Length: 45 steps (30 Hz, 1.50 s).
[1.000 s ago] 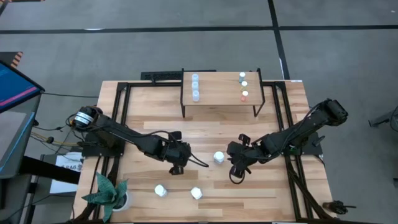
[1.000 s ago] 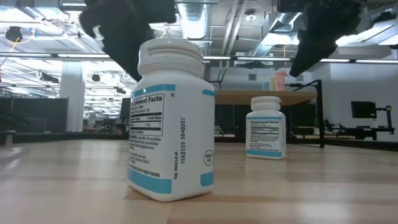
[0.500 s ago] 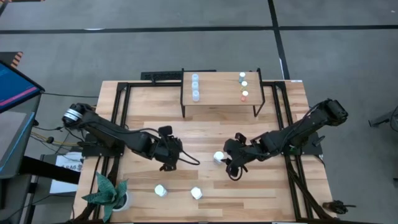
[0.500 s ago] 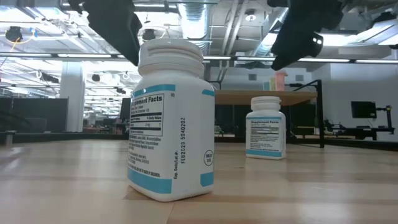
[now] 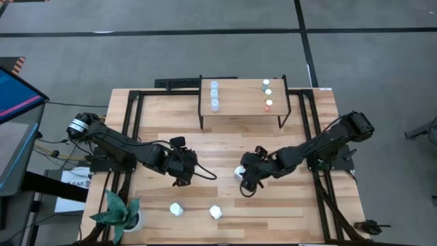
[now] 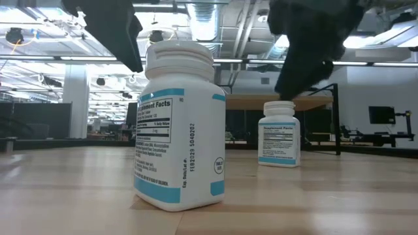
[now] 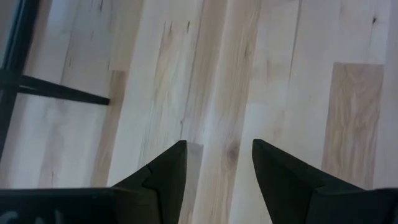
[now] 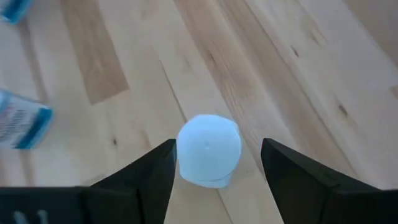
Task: Pick and place medicine bottles onto shelf by color
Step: Put the top white big pill bottle on the shelf
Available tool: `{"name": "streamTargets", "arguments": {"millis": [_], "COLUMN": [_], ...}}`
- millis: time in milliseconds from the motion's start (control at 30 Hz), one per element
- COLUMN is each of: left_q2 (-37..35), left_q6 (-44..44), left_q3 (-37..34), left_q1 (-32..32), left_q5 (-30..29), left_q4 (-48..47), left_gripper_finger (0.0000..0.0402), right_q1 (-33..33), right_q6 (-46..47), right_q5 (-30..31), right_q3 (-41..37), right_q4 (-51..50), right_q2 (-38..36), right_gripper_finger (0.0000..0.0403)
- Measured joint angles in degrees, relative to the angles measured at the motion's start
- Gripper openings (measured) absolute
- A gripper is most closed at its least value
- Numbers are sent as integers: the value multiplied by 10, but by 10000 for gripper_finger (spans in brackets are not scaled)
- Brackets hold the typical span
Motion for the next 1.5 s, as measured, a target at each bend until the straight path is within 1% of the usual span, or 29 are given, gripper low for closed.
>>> {"name": "streamTargets", "arguments": {"millis": [100, 367, 433, 633, 833, 967, 1067, 1233, 1500], "left_q2": [0, 0, 0, 1, 1, 1, 1, 1, 1], "left_q6": [-2, -2, -3, -5, -6, -6, -6, -6, -9], "left_q3": [0, 0, 0, 0, 0, 0, 0, 0, 0], "left_q1": [0, 0, 0, 0, 0, 0, 0, 0, 0], "left_q5": [-2, -12, -12, -13, -14, -14, -13, -13, -13], "left_q4": [-2, -4, -5, -5, -3, -5, -5, -5, -5], "left_gripper_finger": [169, 169, 169, 169, 169, 169, 169, 169, 169], "right_q1": [0, 2, 2, 3, 2, 3, 3, 3, 2], "right_q6": [11, 16, 16, 16, 15, -18, -50, -85, -92], "right_q5": [0, 0, -1, -2, -2, -2, -14, -17, -18], "right_q3": [1, 2, 0, 0, 0, 0, 0, 0, 1], "right_q4": [24, 44, 35, 59, 47, 45, 44, 39, 39], "right_q2": [13, 39, 47, 74, 75, 74, 74, 74, 73], "right_gripper_finger": [260, 260, 260, 260, 260, 260, 259, 242, 190]}}
